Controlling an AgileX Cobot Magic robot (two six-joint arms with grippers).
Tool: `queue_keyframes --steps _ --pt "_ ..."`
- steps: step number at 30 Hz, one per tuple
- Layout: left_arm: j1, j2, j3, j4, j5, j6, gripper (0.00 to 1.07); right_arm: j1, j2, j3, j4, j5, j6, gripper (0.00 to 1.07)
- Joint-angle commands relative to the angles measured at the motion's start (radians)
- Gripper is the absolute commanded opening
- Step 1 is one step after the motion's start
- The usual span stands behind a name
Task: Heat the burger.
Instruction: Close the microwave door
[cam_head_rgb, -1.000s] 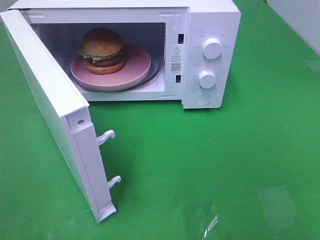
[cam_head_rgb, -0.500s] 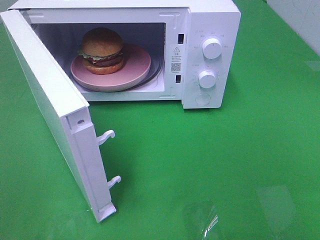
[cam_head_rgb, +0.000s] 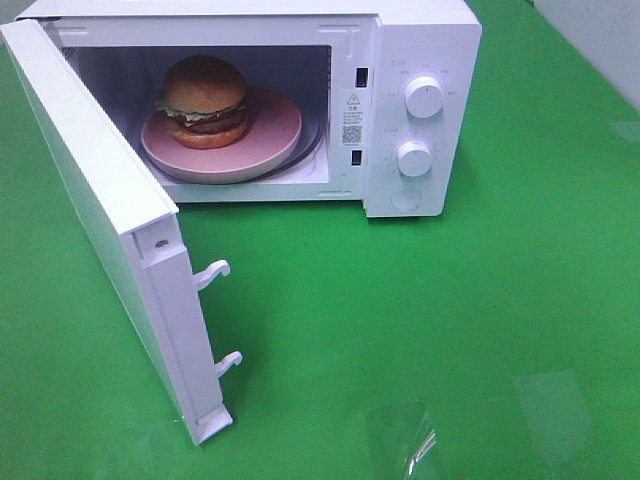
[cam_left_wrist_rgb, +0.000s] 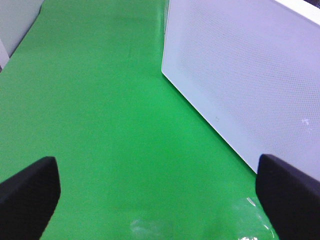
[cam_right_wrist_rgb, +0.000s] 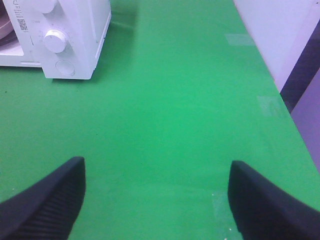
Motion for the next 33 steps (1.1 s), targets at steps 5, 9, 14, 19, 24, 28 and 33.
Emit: queue_keyframes --steps 5,9,14,19,24,28,33 --pt "-0.003 -0.003 0.0 0.003 0.005 -0.004 0.98 -0.005 -0.027 0.002 0.003 -0.007 0.008 0.76" --pt "-0.003 -0.003 0.0 0.003 0.005 -0.004 0.98 -0.005 -0.027 0.002 0.003 -0.007 0.008 0.76" --pt "-0.003 -0.003 0.0 0.003 0.005 -0.004 0.98 -0.005 -0.027 0.002 0.003 -0.007 0.008 0.76" --pt "-0.003 -0.003 0.0 0.003 0.005 -0.004 0.98 -0.005 -0.027 0.002 0.003 -0.007 0.008 0.76" --pt "-0.003 -0.003 0.0 0.003 0.005 -0.004 0.98 -0.005 -0.027 0.002 0.003 -0.007 0.008 0.76" --pt "-0.003 -0.003 0.0 0.003 0.005 -0.004 0.98 -0.005 -0.027 0.002 0.003 -0.007 0.008 0.76" --pt "-0.003 -0.003 0.0 0.003 0.005 -0.004 0.98 -0.005 -0.027 0.002 0.003 -0.007 0.008 0.76"
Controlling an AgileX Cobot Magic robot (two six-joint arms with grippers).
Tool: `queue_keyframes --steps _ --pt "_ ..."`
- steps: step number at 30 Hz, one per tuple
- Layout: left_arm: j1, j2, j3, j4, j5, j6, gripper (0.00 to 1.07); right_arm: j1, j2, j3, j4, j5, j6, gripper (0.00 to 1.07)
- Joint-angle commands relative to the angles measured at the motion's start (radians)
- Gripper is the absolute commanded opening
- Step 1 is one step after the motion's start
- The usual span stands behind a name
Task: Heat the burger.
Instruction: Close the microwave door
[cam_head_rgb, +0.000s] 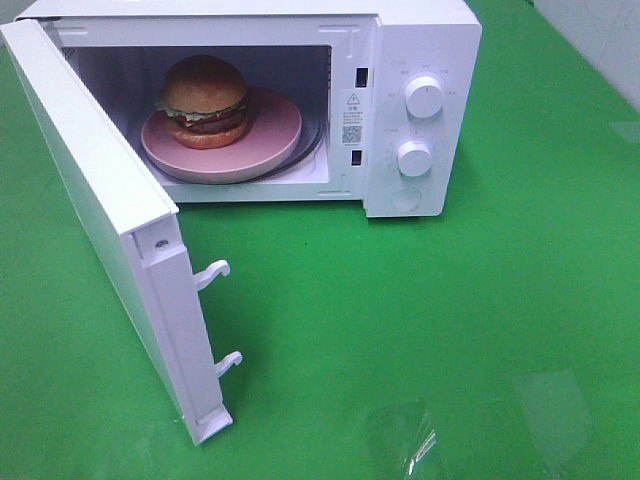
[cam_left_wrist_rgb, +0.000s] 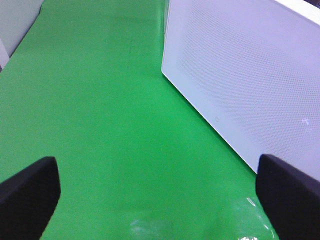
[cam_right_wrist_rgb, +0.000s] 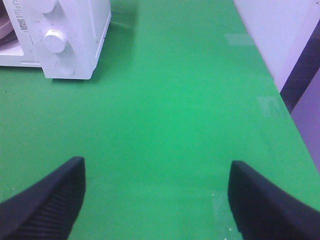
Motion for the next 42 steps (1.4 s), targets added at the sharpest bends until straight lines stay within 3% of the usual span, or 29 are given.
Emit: queue_keyframes --steps 1,7,8,10,15,17,18,19,21,22,23,24,26,27,28,35,42 --pt "-0.003 -0.003 0.0 -0.001 0.005 -0.004 0.98 -0.005 -0.027 0.002 0.003 -0.007 0.008 0.76" --pt "-0.003 -0.003 -0.007 -0.079 -0.013 0.01 0.98 -0.005 -0.027 0.002 0.003 -0.007 0.008 0.76" --pt "-0.003 -0.003 -0.007 -0.079 -0.013 0.01 0.98 -0.005 -0.027 0.002 0.003 -0.007 0.008 0.76" --pt "-0.003 -0.003 -0.026 -0.082 -0.055 0.07 0.98 -0.005 -0.027 0.002 0.003 -0.007 0.008 0.76" --pt "-0.003 -0.002 -0.026 -0.074 -0.106 0.07 0.96 -0.005 -0.027 0.002 0.003 -0.007 0.008 0.76" --pt "-0.003 -0.002 -0.025 -0.055 -0.146 0.069 0.9 -0.005 -0.027 0.002 0.003 -0.007 0.008 0.76" --pt "-0.003 -0.002 -0.025 -0.035 -0.185 0.067 0.8 -0.005 -0.027 0.002 0.003 -0.007 0.008 0.76" --pt "-0.003 -0.002 -0.025 -0.035 -0.185 0.067 0.8 -0.005 -0.027 0.002 0.003 -0.007 0.008 0.76" --pt "-0.003 -0.002 -0.025 -0.018 -0.267 0.067 0.48 -0.005 -0.027 0.002 0.003 -0.007 0.008 0.76" --pt "-0.003 -0.002 -0.025 -0.018 -0.267 0.067 0.48 -0.005 -0.027 0.002 0.003 -0.007 0.008 0.76" --pt "-0.003 0.001 -0.022 -0.013 -0.327 0.067 0.3 -0.005 -0.027 0.002 0.003 -0.007 0.008 0.76" --pt "-0.003 0.001 -0.022 -0.013 -0.327 0.067 0.3 -0.005 -0.027 0.002 0.003 -0.007 0.008 0.76" --pt "-0.003 0.031 -0.019 0.008 -0.389 0.067 0.09 -0.005 -0.027 0.002 0.003 -0.007 0.008 0.76" --pt "-0.003 0.031 -0.019 0.008 -0.389 0.067 0.09 -0.005 -0.027 0.002 0.003 -0.007 0.008 0.76" --pt "-0.003 0.065 -0.019 0.023 -0.412 0.067 0.0 -0.005 -0.027 0.002 0.003 -0.007 0.008 0.76" --pt "-0.003 0.193 -0.019 0.028 -0.512 0.068 0.0 -0.005 -0.027 0.002 0.003 -0.007 0.008 0.76" --pt "-0.003 0.385 0.011 -0.01 -0.804 0.068 0.0 -0.005 -0.027 0.002 0.003 -0.007 0.008 0.76"
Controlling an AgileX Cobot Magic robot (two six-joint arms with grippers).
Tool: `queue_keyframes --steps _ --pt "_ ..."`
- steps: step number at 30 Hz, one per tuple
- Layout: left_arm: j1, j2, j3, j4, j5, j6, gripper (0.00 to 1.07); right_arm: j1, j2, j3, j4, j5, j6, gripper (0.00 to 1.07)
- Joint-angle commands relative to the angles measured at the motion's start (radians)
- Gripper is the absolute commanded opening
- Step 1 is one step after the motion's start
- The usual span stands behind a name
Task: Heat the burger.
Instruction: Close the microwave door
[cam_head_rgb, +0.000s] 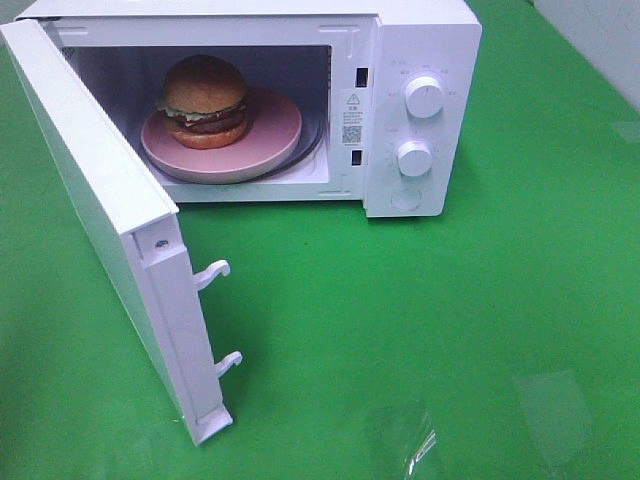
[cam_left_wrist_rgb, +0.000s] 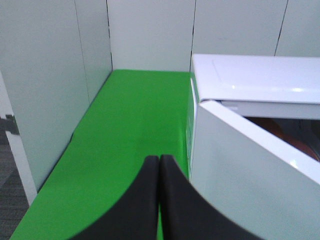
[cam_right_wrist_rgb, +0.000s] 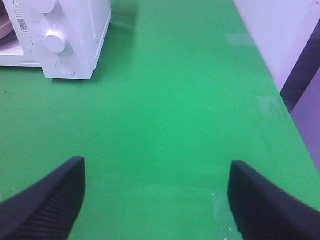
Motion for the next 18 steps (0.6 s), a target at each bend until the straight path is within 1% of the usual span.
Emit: queue_keyframes --steps 1,2,3,4,5,6,8,9,10,11,12,13,14,15,16,18 --pt "-0.003 0.082 0.058 -0.039 -0.21 0.004 0.0 -0.005 -0.027 0.002 0.003 -0.007 0.008 0.76" --pt "-0.003 0.082 0.058 -0.039 -0.21 0.004 0.0 -0.005 -0.027 0.002 0.003 -0.007 0.008 0.76" --pt "-0.003 0.115 0.098 -0.043 -0.295 0.004 0.0 -0.005 -0.027 0.002 0.003 -0.007 0.008 0.76" --pt "-0.003 0.115 0.098 -0.043 -0.295 0.004 0.0 -0.005 -0.027 0.002 0.003 -0.007 0.008 0.76" --pt "-0.003 0.137 0.136 -0.043 -0.374 0.003 0.0 -0.005 -0.027 0.002 0.003 -0.007 0.008 0.76" --pt "-0.003 0.137 0.136 -0.043 -0.374 0.003 0.0 -0.005 -0.027 0.002 0.003 -0.007 0.008 0.76" --pt "-0.003 0.17 0.216 -0.043 -0.51 -0.001 0.0 -0.005 -0.027 0.002 0.003 -0.007 0.008 0.76" --pt "-0.003 0.17 0.216 -0.043 -0.51 -0.001 0.0 -0.005 -0.027 0.002 0.003 -0.007 0.008 0.76" --pt "-0.003 0.192 0.271 -0.043 -0.595 -0.008 0.0 -0.005 -0.027 0.002 0.003 -0.007 0.008 0.76" --pt "-0.003 0.192 0.271 -0.043 -0.595 -0.008 0.0 -0.005 -0.027 0.002 0.003 -0.007 0.008 0.76" --pt "-0.003 0.22 0.319 -0.042 -0.654 -0.034 0.0 -0.005 -0.027 0.002 0.003 -0.007 0.008 0.76" --pt "-0.003 0.22 0.319 -0.042 -0.654 -0.034 0.0 -0.005 -0.027 0.002 0.003 -0.007 0.008 0.76" --pt "-0.003 0.249 0.353 -0.04 -0.698 -0.064 0.0 -0.005 -0.027 0.002 0.003 -0.007 0.008 0.76" --pt "-0.003 0.249 0.353 -0.04 -0.698 -0.064 0.0 -0.005 -0.027 0.002 0.003 -0.007 0.008 0.76" --pt "-0.003 0.282 0.374 -0.022 -0.731 -0.091 0.0 -0.005 -0.027 0.002 0.003 -0.007 0.008 0.76" --pt "-0.003 0.303 0.378 -0.007 -0.74 -0.099 0.0 -0.005 -0.027 0.002 0.003 -0.007 0.008 0.76"
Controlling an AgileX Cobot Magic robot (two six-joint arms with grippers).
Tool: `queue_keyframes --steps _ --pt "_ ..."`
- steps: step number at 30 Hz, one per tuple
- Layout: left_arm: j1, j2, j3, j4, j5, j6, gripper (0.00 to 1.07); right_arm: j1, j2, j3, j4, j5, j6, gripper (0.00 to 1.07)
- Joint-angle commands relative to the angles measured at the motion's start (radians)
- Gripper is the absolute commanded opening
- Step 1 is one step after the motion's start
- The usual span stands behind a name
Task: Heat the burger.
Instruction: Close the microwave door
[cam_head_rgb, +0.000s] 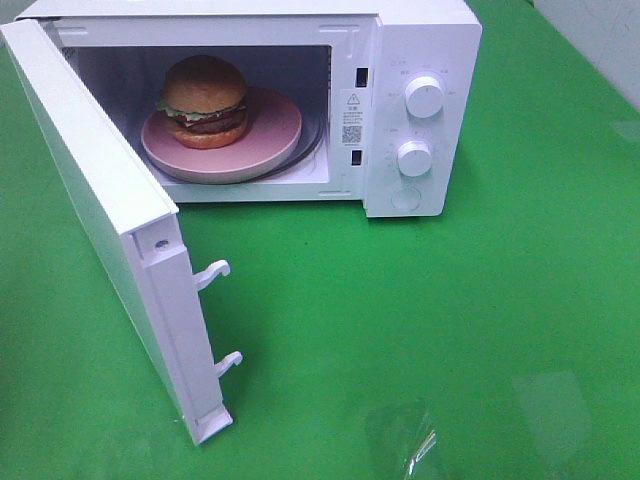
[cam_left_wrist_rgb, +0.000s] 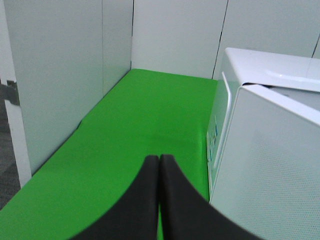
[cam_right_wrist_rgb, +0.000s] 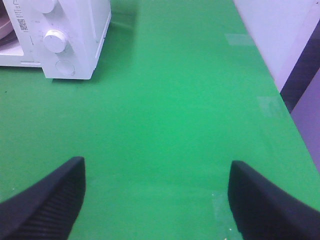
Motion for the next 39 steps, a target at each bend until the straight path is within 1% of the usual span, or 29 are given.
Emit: queue_keyframes --steps 1,2,3,4,6,7,8,11,12,13,14,15,16,17,18,19,20,22,23,24,27,30,31,32,34,35,37,38,39 --pt "-0.003 0.083 0.02 0.074 -0.099 -0.059 0.0 -0.005 -0.027 0.002 0.003 -0.007 0.008 0.76" --pt "-0.003 0.083 0.02 0.074 -0.099 -0.059 0.0 -0.005 -0.027 0.002 0.003 -0.007 0.008 0.76" --pt "-0.003 0.129 0.02 0.106 -0.125 -0.093 0.0 -0.005 -0.027 0.002 0.003 -0.007 0.008 0.76" --pt "-0.003 0.129 0.02 0.106 -0.125 -0.093 0.0 -0.005 -0.027 0.002 0.003 -0.007 0.008 0.76" --pt "-0.003 0.207 0.02 0.143 -0.18 -0.15 0.0 -0.005 -0.027 0.002 0.003 -0.007 0.008 0.76" --pt "-0.003 0.207 0.02 0.143 -0.18 -0.15 0.0 -0.005 -0.027 0.002 0.003 -0.007 0.008 0.76" --pt "-0.003 0.278 0.007 0.212 -0.236 -0.212 0.0 -0.005 -0.027 0.002 0.003 -0.007 0.008 0.76" --pt "-0.003 0.301 0.002 0.245 -0.253 -0.236 0.0 -0.005 -0.027 0.002 0.003 -0.007 0.008 0.76" --pt "-0.003 0.342 -0.005 0.346 -0.3 -0.289 0.0 -0.005 -0.027 0.002 0.003 -0.007 0.008 0.76" --pt "-0.003 0.342 -0.005 0.346 -0.3 -0.289 0.0 -0.005 -0.027 0.002 0.003 -0.007 0.008 0.76" --pt "-0.003 0.389 -0.018 0.454 -0.338 -0.343 0.0 -0.005 -0.027 0.002 0.003 -0.007 0.008 0.76" --pt "-0.003 0.408 -0.024 0.495 -0.362 -0.37 0.0 -0.005 -0.027 0.002 0.003 -0.007 0.008 0.76" --pt "-0.003 0.408 -0.024 0.495 -0.362 -0.37 0.0 -0.005 -0.027 0.002 0.003 -0.007 0.008 0.76" --pt "-0.003 0.458 -0.04 0.571 -0.407 -0.406 0.0 -0.005 -0.027 0.002 0.003 -0.007 0.008 0.76" --pt "-0.003 0.458 -0.04 0.571 -0.407 -0.406 0.0 -0.005 -0.027 0.002 0.003 -0.007 0.008 0.76" --pt "-0.003 0.514 -0.055 0.633 -0.447 -0.425 0.0 -0.005 -0.027 0.002 0.003 -0.007 0.008 0.76" --pt "-0.003 0.514 -0.055 0.633 -0.447 -0.425 0.0 -0.005 -0.027 0.002 0.003 -0.007 0.008 0.76" --pt "-0.003 0.613 -0.083 0.737 -0.523 -0.454 0.0 -0.005 -0.027 0.002 0.003 -0.007 0.008 0.76" --pt "-0.003 0.613 -0.083 0.737 -0.523 -0.454 0.0 -0.005 -0.027 0.002 0.003 -0.007 0.008 0.76" --pt "-0.003 0.659 -0.096 0.769 -0.556 -0.476 0.0 -0.005 -0.027 0.002 0.003 -0.007 0.008 0.76" --pt "-0.003 0.68 -0.103 0.78 -0.572 -0.482 0.0 -0.005 -0.027 0.002 0.003 -0.007 0.008 0.76" --pt "-0.047 0.738 -0.137 0.784 -0.585 -0.483 0.0 -0.005 -0.027 0.002 0.003 -0.007 0.008 0.76" --pt "-0.086 0.76 -0.156 0.774 -0.583 -0.464 0.0 -0.005 -0.027 0.002 0.003 -0.007 0.008 0.76" --pt "-0.086 0.76 -0.156 0.774 -0.583 -0.464 0.0 -0.005 -0.027 0.002 0.003 -0.007 0.008 0.76" --pt "-0.137 0.791 -0.18 0.718 -0.576 -0.448 0.0 -0.005 -0.027 0.002 0.003 -0.007 0.008 0.76" --pt "-0.137 0.791 -0.18 0.718 -0.576 -0.448 0.0 -0.005 -0.027 0.002 0.003 -0.007 0.008 0.76" --pt "-0.175 0.818 -0.198 0.688 -0.573 -0.436 0.0 -0.005 -0.027 0.002 0.003 -0.007 0.008 0.76" --pt "-0.217 0.84 -0.21 0.664 -0.572 -0.419 0.0 -0.005 -0.027 0.002 0.003 -0.007 0.008 0.76" --pt "-0.217 0.84 -0.21 0.664 -0.572 -0.419 0.0 -0.005 -0.027 0.002 0.003 -0.007 0.008 0.76"
